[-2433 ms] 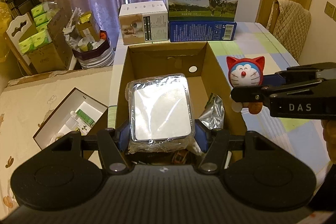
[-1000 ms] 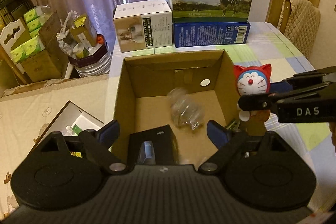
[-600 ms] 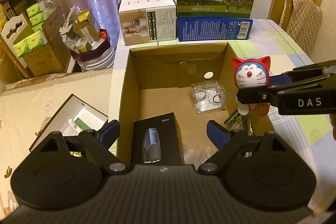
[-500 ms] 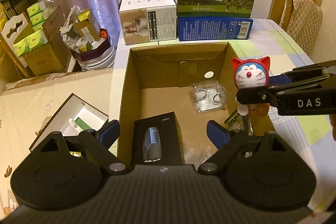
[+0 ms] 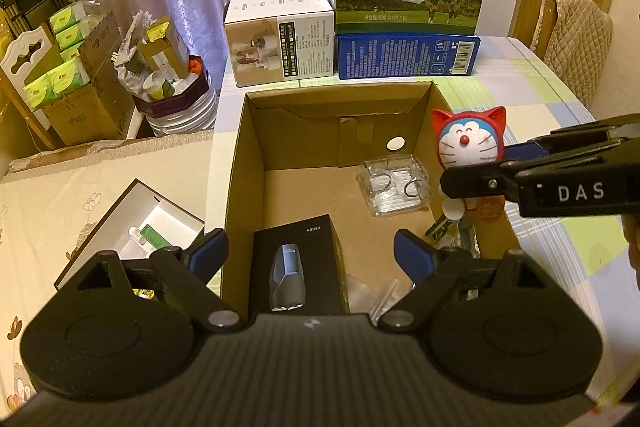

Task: Organize objects
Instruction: 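Release the plastic box from the left tool into the cardboard box while the right tool drops the figure in, then withdraw both open tools up and away from the cardboard box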

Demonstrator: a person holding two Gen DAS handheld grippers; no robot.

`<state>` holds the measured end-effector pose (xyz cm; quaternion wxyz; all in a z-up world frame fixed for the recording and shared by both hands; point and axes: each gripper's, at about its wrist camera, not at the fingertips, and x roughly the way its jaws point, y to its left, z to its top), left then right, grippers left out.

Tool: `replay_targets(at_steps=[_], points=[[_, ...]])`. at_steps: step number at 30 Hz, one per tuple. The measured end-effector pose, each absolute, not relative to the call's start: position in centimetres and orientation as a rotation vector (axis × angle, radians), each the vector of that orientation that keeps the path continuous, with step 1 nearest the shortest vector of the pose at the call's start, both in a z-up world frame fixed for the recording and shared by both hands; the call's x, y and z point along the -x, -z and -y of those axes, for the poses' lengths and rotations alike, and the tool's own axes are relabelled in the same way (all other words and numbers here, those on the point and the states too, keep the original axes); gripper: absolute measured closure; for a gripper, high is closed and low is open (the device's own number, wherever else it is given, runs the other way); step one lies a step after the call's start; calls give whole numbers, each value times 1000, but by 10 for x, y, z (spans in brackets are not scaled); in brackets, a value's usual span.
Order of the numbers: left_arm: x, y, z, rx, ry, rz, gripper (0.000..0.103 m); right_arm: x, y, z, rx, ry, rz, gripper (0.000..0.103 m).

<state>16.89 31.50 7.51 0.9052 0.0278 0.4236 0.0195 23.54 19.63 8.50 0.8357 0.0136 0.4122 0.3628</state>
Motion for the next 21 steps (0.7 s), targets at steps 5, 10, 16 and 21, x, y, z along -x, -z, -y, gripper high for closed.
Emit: replay_targets(at_steps=[5,10,16,21], points=[[-170,-76,-314,-55,-44,-876,16,-245,-83,-189,-146,-761,-870,43],[-170,-76,-315,-53,-44,-879,16,-250,-88,-182,-184,-747,-859,41],[-167,-76,-313,-48,-39,-877,16,-247,-86,-179,-155,-724,-866,41],[-162,-79,-313,-48,-39,-874,16,-241,-87,-178,-131,-722,-867,41]])
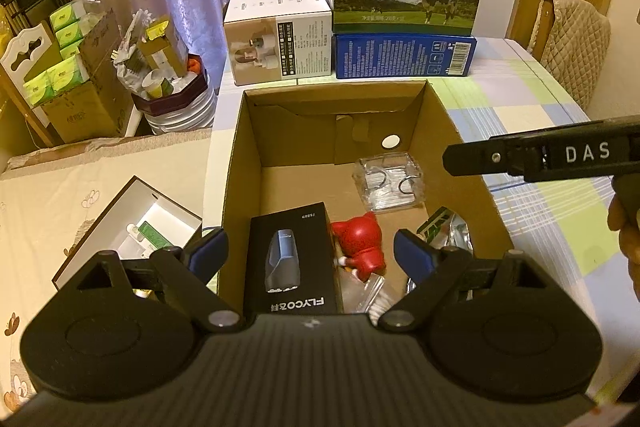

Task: Organize objects
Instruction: 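Withdraw both open tools up and away from the cardboard box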

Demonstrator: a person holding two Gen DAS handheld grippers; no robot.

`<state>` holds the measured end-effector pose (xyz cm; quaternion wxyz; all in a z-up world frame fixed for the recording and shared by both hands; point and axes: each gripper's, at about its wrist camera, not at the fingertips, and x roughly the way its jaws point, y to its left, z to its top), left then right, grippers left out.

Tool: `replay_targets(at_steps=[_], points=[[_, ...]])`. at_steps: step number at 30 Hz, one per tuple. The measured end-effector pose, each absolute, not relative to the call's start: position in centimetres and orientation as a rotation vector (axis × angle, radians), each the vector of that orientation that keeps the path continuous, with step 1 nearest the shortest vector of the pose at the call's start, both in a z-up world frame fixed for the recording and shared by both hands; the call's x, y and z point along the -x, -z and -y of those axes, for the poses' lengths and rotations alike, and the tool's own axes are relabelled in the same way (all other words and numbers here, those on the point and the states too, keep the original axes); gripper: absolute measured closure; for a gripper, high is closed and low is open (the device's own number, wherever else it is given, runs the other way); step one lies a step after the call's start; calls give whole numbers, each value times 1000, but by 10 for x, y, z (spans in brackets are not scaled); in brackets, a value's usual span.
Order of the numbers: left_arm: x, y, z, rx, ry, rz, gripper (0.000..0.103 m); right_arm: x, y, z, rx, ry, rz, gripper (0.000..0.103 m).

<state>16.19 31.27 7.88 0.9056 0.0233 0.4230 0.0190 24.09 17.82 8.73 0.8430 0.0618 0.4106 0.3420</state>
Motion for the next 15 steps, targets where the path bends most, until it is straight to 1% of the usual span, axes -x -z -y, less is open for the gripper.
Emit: replay_targets(at_steps=[10,15], points=[[-137,-95,-308,-41,-51,-856,15,-218,-102,-171,-118,-684,-873,41],[-118,-102,-301,-33,-56,-850,12,-196,-112,-164,-109,-668,-875,41]])
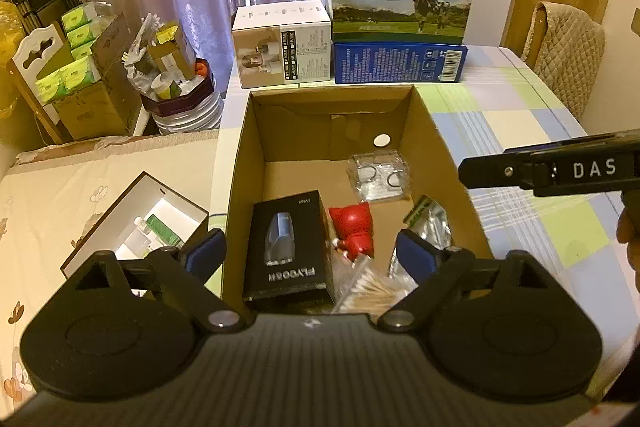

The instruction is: Organize objects

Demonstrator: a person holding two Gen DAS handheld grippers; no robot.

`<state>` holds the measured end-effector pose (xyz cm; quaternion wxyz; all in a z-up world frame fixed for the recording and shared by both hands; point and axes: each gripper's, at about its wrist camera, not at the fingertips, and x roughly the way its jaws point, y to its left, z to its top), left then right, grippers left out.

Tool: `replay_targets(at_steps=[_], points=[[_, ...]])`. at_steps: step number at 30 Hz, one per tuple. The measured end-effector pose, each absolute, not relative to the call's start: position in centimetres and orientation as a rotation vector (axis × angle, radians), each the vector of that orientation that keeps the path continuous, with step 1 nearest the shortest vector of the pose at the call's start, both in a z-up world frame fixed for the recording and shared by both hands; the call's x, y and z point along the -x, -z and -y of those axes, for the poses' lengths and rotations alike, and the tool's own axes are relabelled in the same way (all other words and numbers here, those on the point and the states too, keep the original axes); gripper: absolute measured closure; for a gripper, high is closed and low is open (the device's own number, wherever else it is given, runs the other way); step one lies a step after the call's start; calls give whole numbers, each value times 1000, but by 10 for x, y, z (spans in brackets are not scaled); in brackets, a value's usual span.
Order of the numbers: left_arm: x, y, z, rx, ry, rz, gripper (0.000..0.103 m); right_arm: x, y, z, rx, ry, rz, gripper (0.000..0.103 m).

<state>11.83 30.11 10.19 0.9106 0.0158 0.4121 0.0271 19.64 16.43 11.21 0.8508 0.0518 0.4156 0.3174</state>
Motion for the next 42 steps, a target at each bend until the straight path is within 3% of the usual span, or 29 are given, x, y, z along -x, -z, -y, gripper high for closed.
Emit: replay_targets(at_steps=[8,14,19,42], points=[[-80,-112,-292,6,-74,-823,1,-151,-128,-148,-78,-637,-845,39],[-44,-117,-288,22,-91,-800,1,-117,-131,-135,-64,-634,-834,27],[-12,-120,-281,33,-132,-777,1,-91,-132,-122,-54,-620,-820,24],[92,-115,-224,155,-148,-776,1,18,-114,-51,-24,-476,-798,24]])
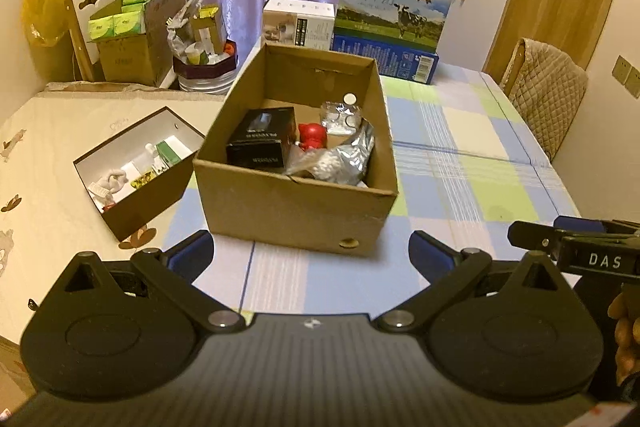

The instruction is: Organize objects

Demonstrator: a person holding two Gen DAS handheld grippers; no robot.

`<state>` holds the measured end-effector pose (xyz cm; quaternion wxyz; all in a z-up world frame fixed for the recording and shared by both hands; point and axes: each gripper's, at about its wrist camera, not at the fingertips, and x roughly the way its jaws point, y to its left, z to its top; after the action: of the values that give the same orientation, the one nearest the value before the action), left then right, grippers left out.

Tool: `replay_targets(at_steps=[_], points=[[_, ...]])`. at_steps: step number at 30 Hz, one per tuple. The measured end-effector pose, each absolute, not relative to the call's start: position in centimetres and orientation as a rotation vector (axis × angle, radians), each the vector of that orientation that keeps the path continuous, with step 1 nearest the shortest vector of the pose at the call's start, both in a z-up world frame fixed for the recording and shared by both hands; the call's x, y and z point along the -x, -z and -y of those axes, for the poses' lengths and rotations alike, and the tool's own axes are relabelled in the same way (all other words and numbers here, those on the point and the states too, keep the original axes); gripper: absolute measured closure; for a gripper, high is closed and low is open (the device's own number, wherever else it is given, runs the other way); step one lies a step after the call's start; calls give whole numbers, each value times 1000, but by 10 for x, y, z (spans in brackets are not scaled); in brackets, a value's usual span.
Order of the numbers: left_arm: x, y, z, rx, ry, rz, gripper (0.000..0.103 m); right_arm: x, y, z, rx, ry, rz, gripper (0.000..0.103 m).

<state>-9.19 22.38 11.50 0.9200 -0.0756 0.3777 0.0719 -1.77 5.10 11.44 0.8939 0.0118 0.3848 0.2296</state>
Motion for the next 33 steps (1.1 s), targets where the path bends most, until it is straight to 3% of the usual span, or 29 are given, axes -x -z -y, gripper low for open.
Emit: replay_targets(at_steps=[33], points=[[83,-96,-205,94,-127,-828,1,27,-106,-38,6,-438,-855,24]])
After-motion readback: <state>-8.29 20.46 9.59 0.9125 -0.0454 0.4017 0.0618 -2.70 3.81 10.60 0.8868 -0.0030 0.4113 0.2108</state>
